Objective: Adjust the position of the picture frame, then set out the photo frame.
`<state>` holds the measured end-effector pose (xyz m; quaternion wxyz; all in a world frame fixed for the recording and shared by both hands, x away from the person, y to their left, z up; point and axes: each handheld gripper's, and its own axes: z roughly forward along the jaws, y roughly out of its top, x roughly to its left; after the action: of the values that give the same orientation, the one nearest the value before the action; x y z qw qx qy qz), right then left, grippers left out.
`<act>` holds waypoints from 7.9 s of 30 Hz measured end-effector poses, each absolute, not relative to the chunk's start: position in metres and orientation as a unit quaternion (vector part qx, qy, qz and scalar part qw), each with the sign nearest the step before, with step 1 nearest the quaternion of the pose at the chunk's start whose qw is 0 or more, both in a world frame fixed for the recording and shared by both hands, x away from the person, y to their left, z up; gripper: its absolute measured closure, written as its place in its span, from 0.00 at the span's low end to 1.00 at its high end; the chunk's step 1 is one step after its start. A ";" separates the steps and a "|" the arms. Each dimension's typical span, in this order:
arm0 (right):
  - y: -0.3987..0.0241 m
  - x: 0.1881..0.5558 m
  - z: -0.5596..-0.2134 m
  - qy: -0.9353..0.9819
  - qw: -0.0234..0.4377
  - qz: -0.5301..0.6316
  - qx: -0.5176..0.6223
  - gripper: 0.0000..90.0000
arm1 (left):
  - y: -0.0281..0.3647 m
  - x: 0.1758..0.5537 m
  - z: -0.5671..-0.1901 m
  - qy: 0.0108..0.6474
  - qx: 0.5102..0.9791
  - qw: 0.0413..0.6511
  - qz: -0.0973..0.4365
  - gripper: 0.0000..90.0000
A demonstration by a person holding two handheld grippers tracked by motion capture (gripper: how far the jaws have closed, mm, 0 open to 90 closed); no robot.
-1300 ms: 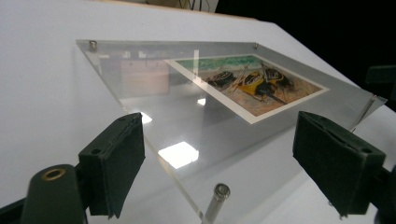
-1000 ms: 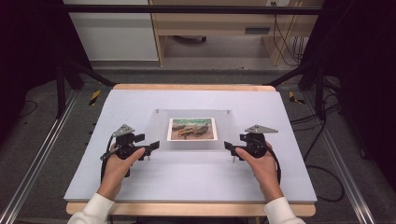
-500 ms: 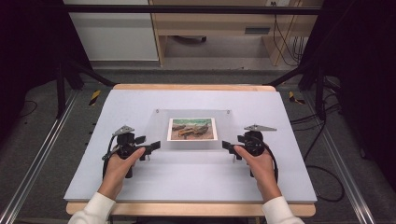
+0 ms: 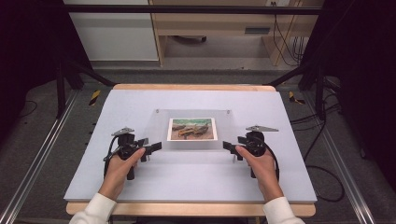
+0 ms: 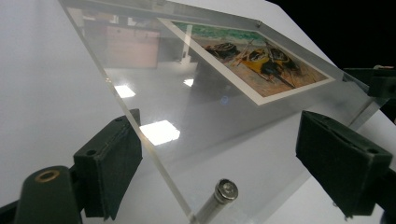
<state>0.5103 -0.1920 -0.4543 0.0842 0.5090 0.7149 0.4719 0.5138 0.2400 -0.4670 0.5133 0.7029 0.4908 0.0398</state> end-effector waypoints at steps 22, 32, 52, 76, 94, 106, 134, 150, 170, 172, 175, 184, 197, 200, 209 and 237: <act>-0.199 0.511 -0.461 0.693 0.042 0.492 0.525 0.23 | 0.241 0.516 -0.470 0.487 0.700 0.521 0.029 0.16; -0.199 0.514 -0.464 0.686 0.040 0.500 0.527 0.24 | 0.241 0.517 -0.470 0.488 0.700 0.520 0.029 0.16; -0.196 0.517 -0.463 0.686 0.058 0.495 0.530 0.26 | 0.240 0.519 -0.469 0.492 0.701 0.515 0.035 0.19; -0.195 0.509 -0.453 0.701 0.121 0.488 0.506 0.31 | 0.239 0.518 -0.461 0.455 0.722 0.516 0.077 0.27; -0.197 0.484 -0.448 0.718 0.164 0.483 0.473 0.42 | 0.244 0.498 -0.458 0.450 0.714 0.528 0.099 0.42; -0.197 0.469 -0.446 0.718 0.180 0.479 0.472 0.50 | 0.245 0.481 -0.456 0.443 0.723 0.517 0.118 0.46; -0.200 0.457 -0.448 0.710 0.184 0.484 0.477 0.58 | 0.245 0.467 -0.458 0.450 0.722 0.513 0.118 0.51; -0.201 0.443 -0.449 0.709 0.188 0.480 0.481 0.67 | 0.248 0.457 -0.459 0.447 0.723 0.513 0.119 0.58; -0.202 0.433 -0.451 0.710 0.190 0.474 0.484 0.72 | 0.249 0.451 -0.459 0.443 0.731 0.505 0.121 0.62; -0.203 0.432 -0.452 0.711 0.189 0.474 0.484 0.72 | 0.249 0.451 -0.459 0.443 0.731 0.505 0.121 0.63; -0.203 0.432 -0.452 0.713 0.188 0.472 0.483 0.73 | 0.250 0.449 -0.460 0.443 0.731 0.505 0.120 0.64; -0.203 0.431 -0.452 0.718 0.181 0.470 0.481 0.73 | 0.250 0.445 -0.461 0.443 0.733 0.501 0.123 0.65; -0.203 0.428 -0.453 0.723 0.180 0.465 0.478 0.75 | 0.250 0.443 -0.461 0.441 0.737 0.496 0.126 0.67; -0.203 0.427 -0.454 0.723 0.181 0.464 0.478 0.75 | 0.250 0.442 -0.461 0.442 0.737 0.496 0.126 0.67; -0.205 0.426 -0.454 0.724 0.179 0.464 0.478 0.77 | 0.249 0.439 -0.462 0.444 0.737 0.493 0.126 0.68; -0.206 0.420 -0.456 0.725 0.183 0.460 0.479 0.77 | 0.249 0.431 -0.464 0.437 0.745 0.489 0.124 0.69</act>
<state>0.4197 -0.2057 -0.4562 0.1833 0.4791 0.7249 0.4598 0.4314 0.2486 -0.4638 0.4894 0.7447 0.4365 0.1236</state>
